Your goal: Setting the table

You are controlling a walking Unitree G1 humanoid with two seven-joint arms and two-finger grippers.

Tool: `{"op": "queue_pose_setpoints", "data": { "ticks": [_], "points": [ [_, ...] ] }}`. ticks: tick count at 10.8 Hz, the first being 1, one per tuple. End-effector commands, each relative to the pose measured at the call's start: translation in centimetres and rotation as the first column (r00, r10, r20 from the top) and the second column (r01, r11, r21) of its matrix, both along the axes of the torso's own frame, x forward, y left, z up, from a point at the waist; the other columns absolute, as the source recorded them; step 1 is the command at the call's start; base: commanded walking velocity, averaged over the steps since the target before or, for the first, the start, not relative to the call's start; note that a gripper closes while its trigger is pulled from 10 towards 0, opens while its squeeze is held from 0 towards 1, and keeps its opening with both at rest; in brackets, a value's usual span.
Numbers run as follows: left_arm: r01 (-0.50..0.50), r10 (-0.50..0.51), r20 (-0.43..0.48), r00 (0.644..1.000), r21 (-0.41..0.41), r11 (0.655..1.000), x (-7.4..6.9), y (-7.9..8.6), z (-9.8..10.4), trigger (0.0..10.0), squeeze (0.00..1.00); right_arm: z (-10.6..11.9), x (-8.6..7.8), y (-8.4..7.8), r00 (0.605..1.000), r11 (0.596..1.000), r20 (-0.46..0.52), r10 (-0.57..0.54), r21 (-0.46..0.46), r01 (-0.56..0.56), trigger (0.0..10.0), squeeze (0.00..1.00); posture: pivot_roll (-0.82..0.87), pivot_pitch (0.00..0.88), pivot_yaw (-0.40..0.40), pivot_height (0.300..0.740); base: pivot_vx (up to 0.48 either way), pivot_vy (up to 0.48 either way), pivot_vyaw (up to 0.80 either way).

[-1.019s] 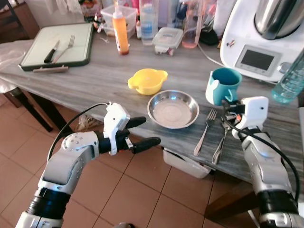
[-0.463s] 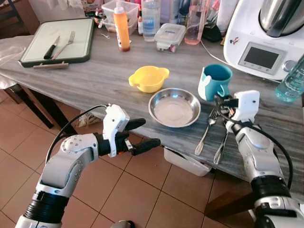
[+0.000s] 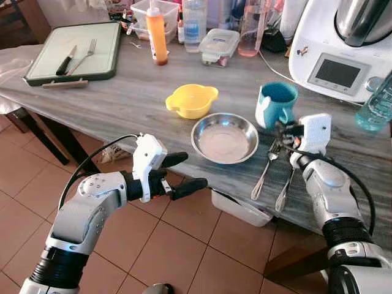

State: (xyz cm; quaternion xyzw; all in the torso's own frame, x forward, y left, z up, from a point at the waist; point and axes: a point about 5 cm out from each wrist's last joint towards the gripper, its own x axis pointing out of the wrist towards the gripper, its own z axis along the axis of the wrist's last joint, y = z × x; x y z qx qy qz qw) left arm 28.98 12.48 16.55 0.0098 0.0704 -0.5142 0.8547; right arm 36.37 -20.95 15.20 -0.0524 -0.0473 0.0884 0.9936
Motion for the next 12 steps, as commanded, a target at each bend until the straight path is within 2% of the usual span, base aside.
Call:
{"op": "queue_pose_setpoints", "data": {
  "ticks": [1,3,4,8,12],
  "points": [
    [-0.002,0.002,0.003,1.000,0.003,1.000,-0.2,0.0,0.1,10.0,0.00,0.7,0.3,0.0,1.000,1.000,0.031,0.000,-0.008,0.000,10.0,0.00,0.24,0.168,0.017,0.740,0.000,0.000,0.00],
    [-0.004,0.004,0.002,1.000,0.002,1.000,-0.3,0.0,0.1,10.0,0.00,0.3,0.4,0.1,1.000,1.000,0.021,0.003,-0.011,-0.003,10.0,0.00,0.24,0.168,0.018,0.740,0.000,0.000,0.00],
    [-0.003,0.003,0.002,1.000,0.000,1.000,-0.3,-0.1,0.1,10.0,0.00,0.3,0.5,0.1,1.000,1.000,0.022,0.004,-0.007,-0.004,10.0,0.99,0.24,0.167,0.019,0.740,0.000,0.000,0.00],
    [-0.007,0.007,0.001,1.000,0.001,1.000,-0.2,-0.1,0.0,10.0,0.00,0.5,0.7,0.1,0.999,1.000,0.033,0.005,-0.014,-0.005,10.0,1.00,0.25,0.157,0.012,0.740,0.000,0.000,0.00],
    [0.002,-0.002,0.003,1.000,0.002,1.000,0.0,-0.2,0.0,10.0,0.00,1.7,0.6,-0.6,0.995,1.000,0.093,-0.018,-0.024,0.021,10.0,1.00,0.24,0.140,0.008,0.740,0.000,0.000,0.00]
  ]
}}
